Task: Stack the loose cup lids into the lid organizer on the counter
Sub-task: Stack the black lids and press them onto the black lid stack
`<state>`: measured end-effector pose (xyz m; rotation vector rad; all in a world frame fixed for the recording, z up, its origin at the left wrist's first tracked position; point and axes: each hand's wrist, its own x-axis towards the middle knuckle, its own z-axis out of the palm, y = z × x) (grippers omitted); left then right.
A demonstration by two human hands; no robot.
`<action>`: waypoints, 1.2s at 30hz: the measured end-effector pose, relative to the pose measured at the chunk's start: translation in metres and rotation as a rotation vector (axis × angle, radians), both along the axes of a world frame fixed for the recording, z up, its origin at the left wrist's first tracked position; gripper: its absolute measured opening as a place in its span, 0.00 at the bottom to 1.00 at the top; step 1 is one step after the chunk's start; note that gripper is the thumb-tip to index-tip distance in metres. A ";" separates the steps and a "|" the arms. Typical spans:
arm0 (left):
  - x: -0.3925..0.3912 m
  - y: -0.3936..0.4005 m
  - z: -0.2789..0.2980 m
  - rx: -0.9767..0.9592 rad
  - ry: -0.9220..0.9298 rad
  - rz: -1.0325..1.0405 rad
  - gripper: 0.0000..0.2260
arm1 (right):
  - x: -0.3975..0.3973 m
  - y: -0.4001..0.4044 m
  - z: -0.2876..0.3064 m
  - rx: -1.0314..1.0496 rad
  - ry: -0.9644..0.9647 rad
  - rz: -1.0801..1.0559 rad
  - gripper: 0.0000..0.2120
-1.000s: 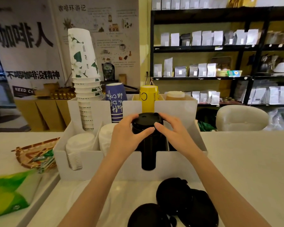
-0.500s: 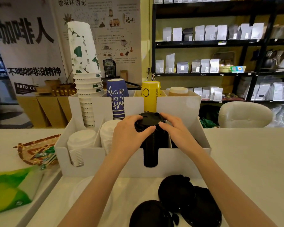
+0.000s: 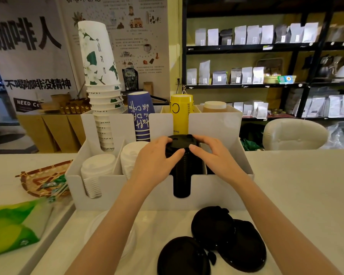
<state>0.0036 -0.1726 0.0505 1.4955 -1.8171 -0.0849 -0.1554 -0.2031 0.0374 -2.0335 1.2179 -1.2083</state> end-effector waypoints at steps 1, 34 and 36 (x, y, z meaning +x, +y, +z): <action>0.000 0.001 0.000 -0.010 -0.023 -0.002 0.21 | 0.000 0.003 0.002 -0.012 0.009 -0.008 0.22; 0.018 0.145 -0.103 0.315 0.035 -0.249 0.37 | -0.008 0.146 -0.074 -0.138 0.657 -0.104 0.15; 0.019 0.145 -0.102 0.298 0.067 -0.240 0.37 | -0.006 0.147 -0.074 -0.122 0.624 -0.095 0.15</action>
